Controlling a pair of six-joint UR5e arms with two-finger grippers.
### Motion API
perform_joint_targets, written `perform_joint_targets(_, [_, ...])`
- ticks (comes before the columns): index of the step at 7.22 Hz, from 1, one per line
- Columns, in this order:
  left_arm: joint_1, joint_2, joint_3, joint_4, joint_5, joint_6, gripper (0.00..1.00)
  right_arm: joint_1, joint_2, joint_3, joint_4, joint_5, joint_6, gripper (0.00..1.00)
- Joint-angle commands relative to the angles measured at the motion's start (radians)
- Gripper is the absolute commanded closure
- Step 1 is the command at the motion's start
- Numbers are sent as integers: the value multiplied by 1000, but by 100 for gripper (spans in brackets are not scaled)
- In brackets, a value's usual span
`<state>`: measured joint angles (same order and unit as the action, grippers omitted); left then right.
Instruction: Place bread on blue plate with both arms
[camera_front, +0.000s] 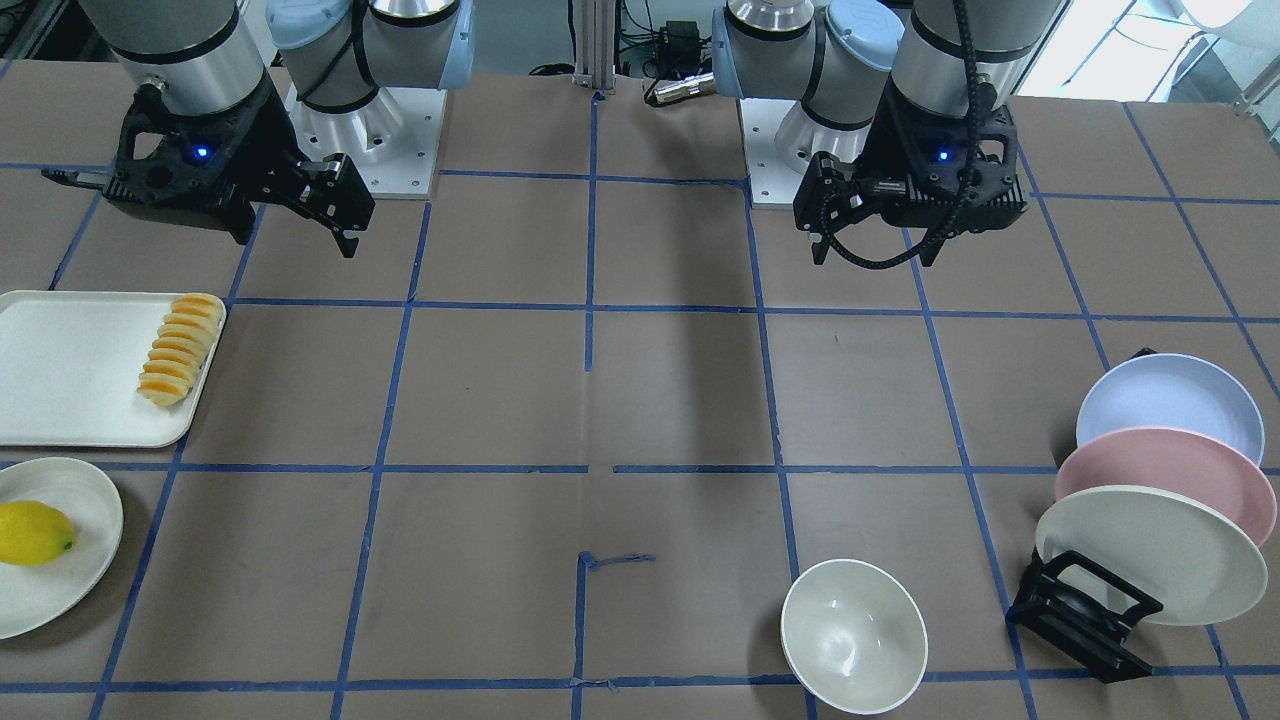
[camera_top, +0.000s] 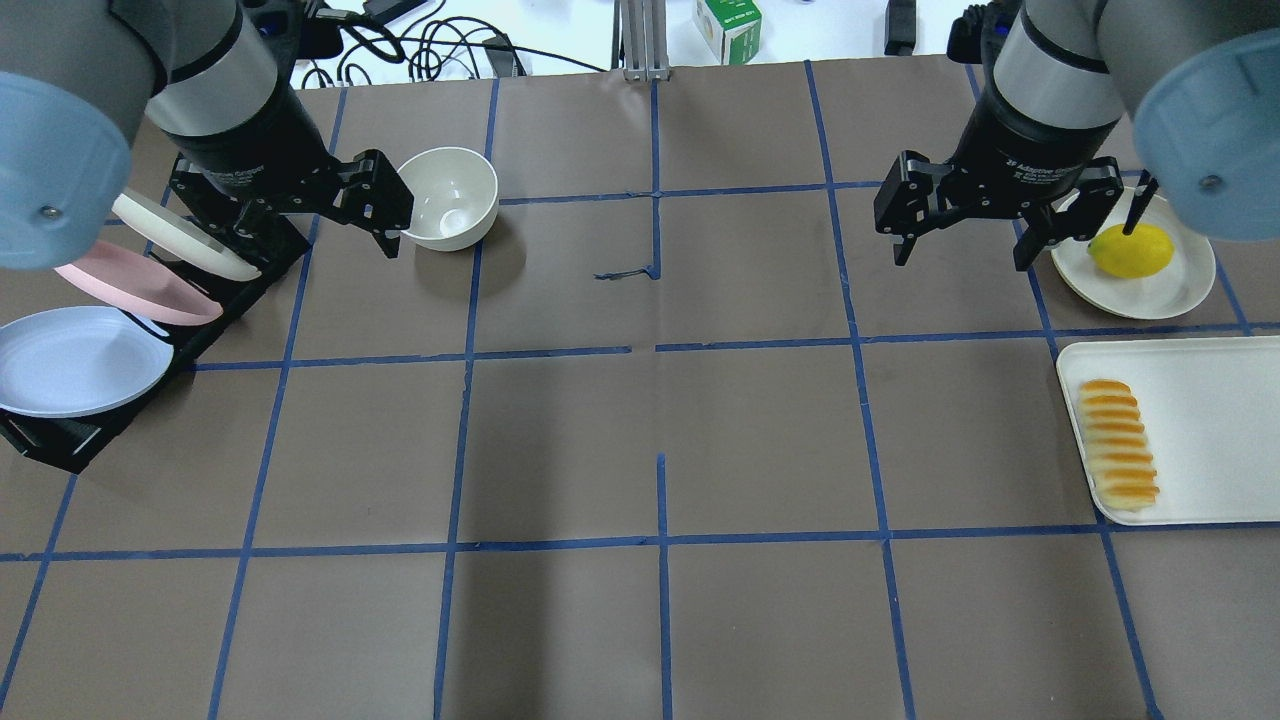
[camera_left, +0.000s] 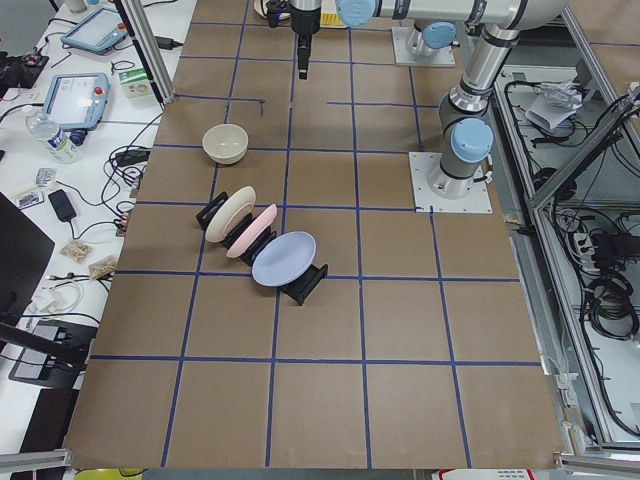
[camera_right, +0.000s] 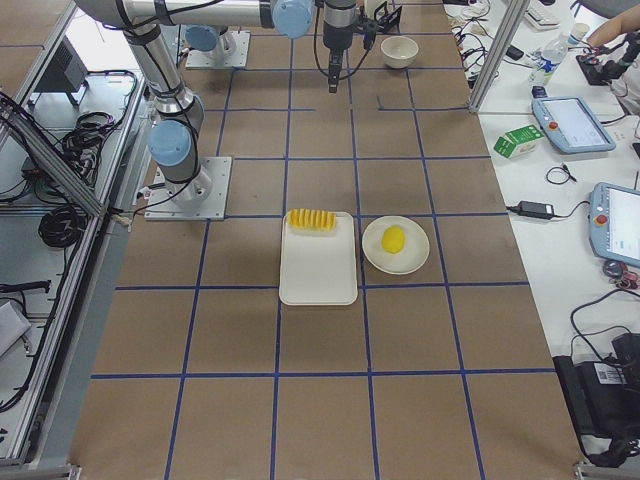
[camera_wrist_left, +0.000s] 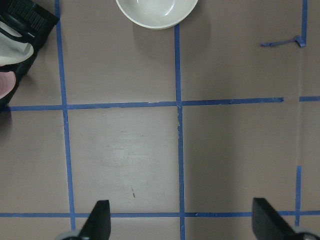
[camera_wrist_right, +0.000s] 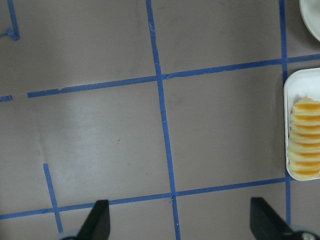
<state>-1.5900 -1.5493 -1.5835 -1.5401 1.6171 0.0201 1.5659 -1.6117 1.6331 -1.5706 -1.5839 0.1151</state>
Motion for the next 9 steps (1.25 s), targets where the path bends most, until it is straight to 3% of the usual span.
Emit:
perform_joint_targets(1, [1,2,-6,0,-3,3,0,0,0,-1,0,13,0,0])
perform_joint_targets(4, [49,11,-9,36,10,-21,0,-3,6,7,-6,-1,-2,0])
perform_joint_targets(6, [317,3,-44,58,9,-9,0,-45,15,11,-9,-2,-18,0])
perform_joint_targets(7, [466,3,-67,60,7,-9,0,-129,30,16,-8,5,-29,0])
perform_joint_targets(9, [679,-55,-82,246,7,-12,0,-315,58,68,-41,7,-267,0])
